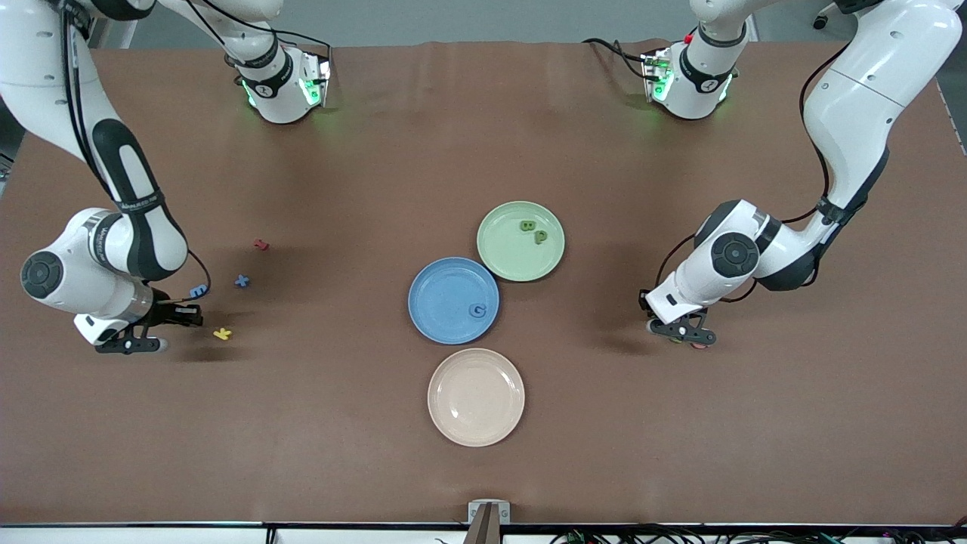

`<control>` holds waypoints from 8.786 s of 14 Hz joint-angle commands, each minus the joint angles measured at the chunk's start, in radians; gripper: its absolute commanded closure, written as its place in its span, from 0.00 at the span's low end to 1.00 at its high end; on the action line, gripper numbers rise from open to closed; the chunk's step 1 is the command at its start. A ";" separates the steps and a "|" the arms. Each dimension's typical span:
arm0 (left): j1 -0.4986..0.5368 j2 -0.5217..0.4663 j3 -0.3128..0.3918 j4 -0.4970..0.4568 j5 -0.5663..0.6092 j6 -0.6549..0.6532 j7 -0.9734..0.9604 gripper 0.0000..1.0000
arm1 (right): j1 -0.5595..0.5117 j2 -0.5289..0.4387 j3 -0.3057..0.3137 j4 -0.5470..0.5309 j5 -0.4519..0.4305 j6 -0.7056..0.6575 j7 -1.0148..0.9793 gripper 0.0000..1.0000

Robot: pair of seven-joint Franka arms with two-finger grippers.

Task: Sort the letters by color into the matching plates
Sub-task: 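Carry the N to the green plate while the right gripper carries 9 to blue, then open both grippers to drop the N and the 9 onto their plates, then reach the left gripper to the green u while the right gripper reaches blue x, then grasp the green u with the left gripper while the right gripper places x, then carry the green u to the green plate while the right gripper withdraws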

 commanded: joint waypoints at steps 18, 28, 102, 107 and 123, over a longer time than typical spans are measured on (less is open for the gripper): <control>-0.360 0.031 -0.255 0.101 -0.040 -0.191 -0.894 0.82 | 0.769 0.151 -0.001 0.273 0.007 0.054 1.439 1.00; -0.678 0.089 -0.015 0.240 -0.077 -0.186 -0.942 0.80 | 0.805 0.246 -0.001 0.360 0.001 0.081 1.529 0.00; -0.048 0.112 0.049 0.164 0.164 0.033 -0.373 0.69 | 0.732 0.047 0.011 0.140 0.031 0.058 1.357 1.00; -0.048 0.105 0.048 0.161 0.122 0.025 -0.376 0.85 | 0.821 0.170 0.011 0.287 0.031 0.060 1.531 1.00; -0.188 0.072 -0.241 0.181 0.038 -0.269 -0.760 0.87 | 0.880 0.234 0.009 0.358 0.045 0.066 1.614 0.00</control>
